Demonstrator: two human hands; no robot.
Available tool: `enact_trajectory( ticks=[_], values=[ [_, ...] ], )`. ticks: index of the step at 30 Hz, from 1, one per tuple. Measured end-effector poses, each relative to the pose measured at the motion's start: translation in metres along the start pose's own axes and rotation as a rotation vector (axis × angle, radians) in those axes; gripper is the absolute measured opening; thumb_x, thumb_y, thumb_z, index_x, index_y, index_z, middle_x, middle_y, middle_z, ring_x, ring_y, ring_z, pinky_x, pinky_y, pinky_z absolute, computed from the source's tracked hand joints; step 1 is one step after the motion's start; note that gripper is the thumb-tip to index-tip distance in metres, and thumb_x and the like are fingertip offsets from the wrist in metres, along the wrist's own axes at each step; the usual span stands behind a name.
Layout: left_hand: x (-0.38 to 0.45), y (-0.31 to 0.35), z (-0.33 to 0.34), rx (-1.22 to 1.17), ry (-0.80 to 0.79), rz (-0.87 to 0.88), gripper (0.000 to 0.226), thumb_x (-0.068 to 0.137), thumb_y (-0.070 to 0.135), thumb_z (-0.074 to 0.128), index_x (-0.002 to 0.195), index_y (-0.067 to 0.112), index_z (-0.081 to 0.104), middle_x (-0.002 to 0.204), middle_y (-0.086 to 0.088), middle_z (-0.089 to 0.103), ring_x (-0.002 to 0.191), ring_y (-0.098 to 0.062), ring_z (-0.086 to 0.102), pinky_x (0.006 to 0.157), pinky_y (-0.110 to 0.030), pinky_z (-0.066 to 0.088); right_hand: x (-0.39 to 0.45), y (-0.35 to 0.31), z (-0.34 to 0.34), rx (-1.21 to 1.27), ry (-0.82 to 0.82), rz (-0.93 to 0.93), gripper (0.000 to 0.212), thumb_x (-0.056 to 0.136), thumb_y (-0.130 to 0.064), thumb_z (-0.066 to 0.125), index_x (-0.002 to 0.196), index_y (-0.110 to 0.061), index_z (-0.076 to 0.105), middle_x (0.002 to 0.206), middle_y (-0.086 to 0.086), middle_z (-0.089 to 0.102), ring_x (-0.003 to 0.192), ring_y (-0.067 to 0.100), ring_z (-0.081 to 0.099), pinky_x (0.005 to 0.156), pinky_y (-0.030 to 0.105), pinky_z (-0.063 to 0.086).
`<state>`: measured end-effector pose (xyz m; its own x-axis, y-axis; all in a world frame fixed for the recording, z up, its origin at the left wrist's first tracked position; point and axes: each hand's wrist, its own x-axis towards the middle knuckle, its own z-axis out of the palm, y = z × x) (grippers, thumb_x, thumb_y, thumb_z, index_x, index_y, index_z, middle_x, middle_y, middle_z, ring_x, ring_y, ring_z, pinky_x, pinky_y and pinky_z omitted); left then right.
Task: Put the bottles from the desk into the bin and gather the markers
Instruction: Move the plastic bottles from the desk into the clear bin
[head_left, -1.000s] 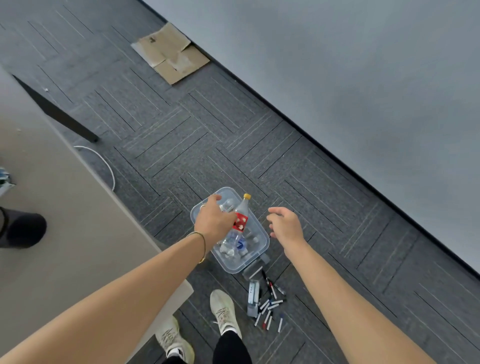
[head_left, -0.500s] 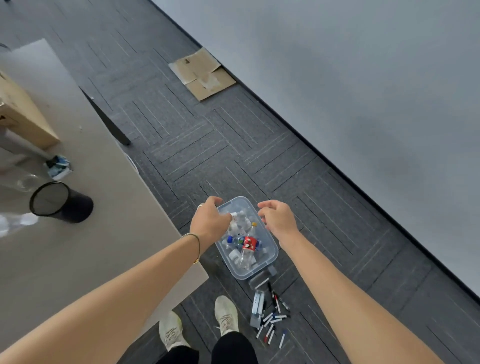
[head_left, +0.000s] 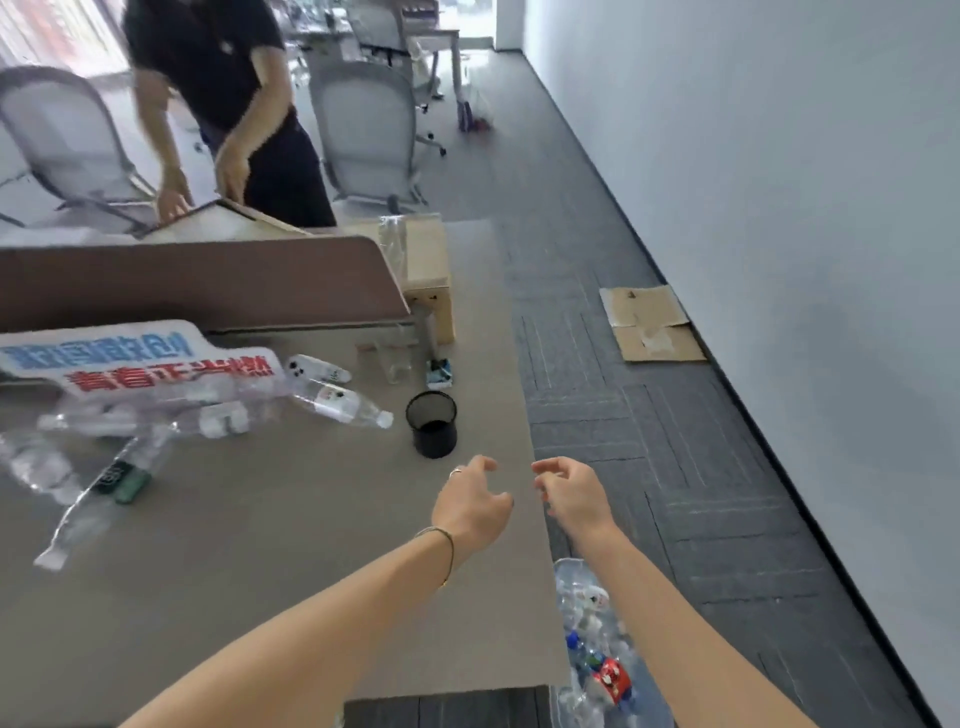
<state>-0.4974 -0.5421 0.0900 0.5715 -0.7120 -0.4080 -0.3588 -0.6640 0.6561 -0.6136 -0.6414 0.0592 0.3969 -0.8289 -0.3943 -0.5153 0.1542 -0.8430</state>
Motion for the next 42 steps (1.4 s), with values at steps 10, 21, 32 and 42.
enact_trajectory(
  ticks=[10,21,32,42],
  values=[
    [0.016,-0.116,-0.139,-0.092,0.136,-0.153,0.058,0.090,0.019,0.057,0.146,0.028,0.050,0.140,-0.005,0.055,0.120,-0.023,0.061,0.096,-0.031,0.052,0.016,-0.093,0.158,-0.186,-0.172,-0.148,0.018,0.090,-0.008,0.063,0.094,-0.023,0.073,0.085,0.000,0.072,0.078,0.018,0.063,0.072,0.029,0.048],
    [0.068,-0.260,-0.287,-0.041,0.220,-0.248,0.055,0.094,0.025,0.060,0.149,0.024,0.049,0.147,-0.003,0.051,0.132,-0.025,0.054,0.100,-0.034,0.047,0.030,-0.160,0.320,-0.263,-0.235,-0.148,0.016,0.093,-0.012,0.063,0.091,-0.024,0.073,0.085,-0.007,0.071,0.080,0.013,0.062,0.072,0.025,0.044],
    [0.123,-0.392,-0.370,0.181,0.306,-0.480,0.055,0.087,0.026,0.057,0.140,0.020,0.044,0.137,-0.009,0.053,0.130,-0.032,0.048,0.104,-0.042,0.041,0.038,-0.178,0.414,-0.411,-0.315,-0.163,0.017,0.095,-0.018,0.062,0.093,-0.031,0.073,0.093,-0.013,0.074,0.091,0.008,0.068,0.081,0.030,0.051],
    [0.152,-0.424,-0.328,0.166,0.272,-0.607,0.059,0.093,0.034,0.053,0.148,0.028,0.034,0.131,-0.006,0.053,0.124,-0.031,0.055,0.098,-0.040,0.040,0.080,-0.171,0.438,-0.466,-0.414,-0.145,0.018,0.095,-0.014,0.062,0.094,-0.029,0.072,0.094,-0.011,0.073,0.093,0.007,0.067,0.074,0.024,0.046]
  ],
)
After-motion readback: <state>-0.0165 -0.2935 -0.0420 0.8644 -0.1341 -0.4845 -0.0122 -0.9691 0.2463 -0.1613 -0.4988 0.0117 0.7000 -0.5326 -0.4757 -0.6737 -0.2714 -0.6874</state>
